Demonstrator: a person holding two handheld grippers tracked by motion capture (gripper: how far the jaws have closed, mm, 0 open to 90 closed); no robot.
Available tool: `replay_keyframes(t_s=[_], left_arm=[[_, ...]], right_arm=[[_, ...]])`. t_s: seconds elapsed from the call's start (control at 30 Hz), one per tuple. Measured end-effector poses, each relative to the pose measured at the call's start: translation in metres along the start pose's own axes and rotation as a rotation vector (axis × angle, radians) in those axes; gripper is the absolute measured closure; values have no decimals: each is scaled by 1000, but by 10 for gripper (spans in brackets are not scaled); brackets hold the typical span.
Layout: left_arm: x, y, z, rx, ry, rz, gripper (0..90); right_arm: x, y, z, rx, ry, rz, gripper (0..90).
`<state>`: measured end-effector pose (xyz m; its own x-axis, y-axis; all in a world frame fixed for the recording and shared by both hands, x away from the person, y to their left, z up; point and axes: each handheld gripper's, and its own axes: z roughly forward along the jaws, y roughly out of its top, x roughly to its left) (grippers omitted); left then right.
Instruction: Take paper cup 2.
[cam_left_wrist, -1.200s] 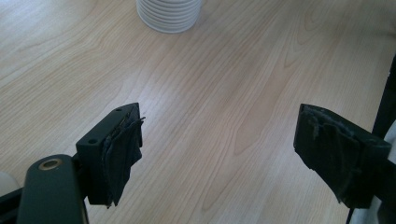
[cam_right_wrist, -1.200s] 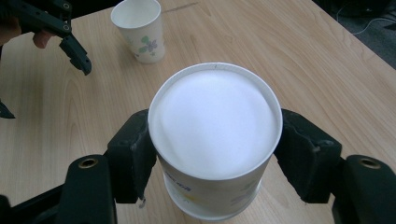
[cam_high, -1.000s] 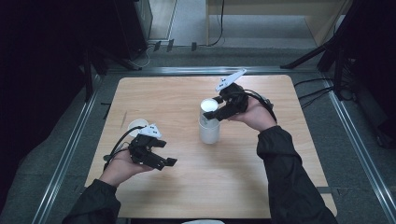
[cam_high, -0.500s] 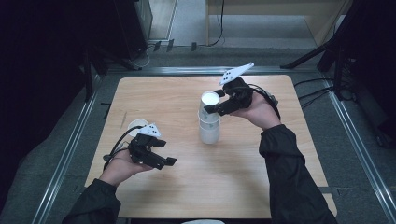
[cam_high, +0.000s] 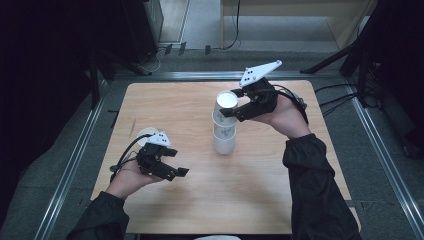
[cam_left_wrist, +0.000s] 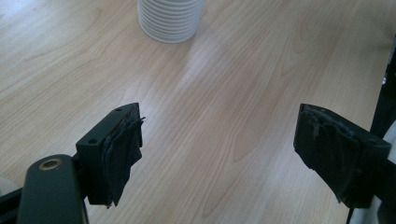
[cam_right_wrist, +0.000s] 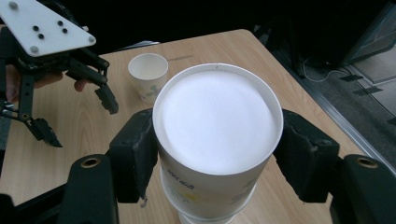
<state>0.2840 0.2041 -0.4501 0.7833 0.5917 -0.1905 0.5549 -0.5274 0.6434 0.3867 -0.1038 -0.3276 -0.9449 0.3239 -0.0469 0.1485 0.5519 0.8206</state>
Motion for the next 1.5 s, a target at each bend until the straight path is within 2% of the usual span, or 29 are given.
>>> replay_keyframes(t_s=[0.13,0.33,0.47,0.63,0.7,0.87,1.0,1.03,1.13,1.2,1.23,1.33,1.5], left_arm=[[1,3,-1,-21,0,0,156],[0,9,2,-27,-18,19,155],[-1,15,6,-29,-34,38,155],[-1,20,9,-27,-61,63,155],[-3,22,10,-32,-64,75,155],[-3,26,12,-37,-78,88,155],[-6,29,15,-45,-80,107,155],[-6,29,16,-42,-78,111,155],[-8,29,20,-39,-73,119,155],[-9,28,21,-54,-81,112,156],[-9,28,22,-55,-90,111,156],[-11,27,25,-50,-76,132,155],[-14,26,30,-53,-86,134,155]], right_arm=[[3,-1,-13,-4,-9,14,340],[12,-7,-29,-28,33,39,340],[21,-13,-32,-6,33,41,340],[31,-27,-32,10,59,63,340],[37,-36,-29,10,83,73,340],[49,-57,-18,48,95,69,340],[57,-75,-12,11,102,47,340],[58,-80,-10,10,109,63,340],[61,-91,-7,-1,111,81,341],[62,-97,-5,-10,114,91,341],[63,-100,-2,-11,116,86,341],[65,-108,6,-21,124,58,341],[62,-116,20,-5,147,87,341]])
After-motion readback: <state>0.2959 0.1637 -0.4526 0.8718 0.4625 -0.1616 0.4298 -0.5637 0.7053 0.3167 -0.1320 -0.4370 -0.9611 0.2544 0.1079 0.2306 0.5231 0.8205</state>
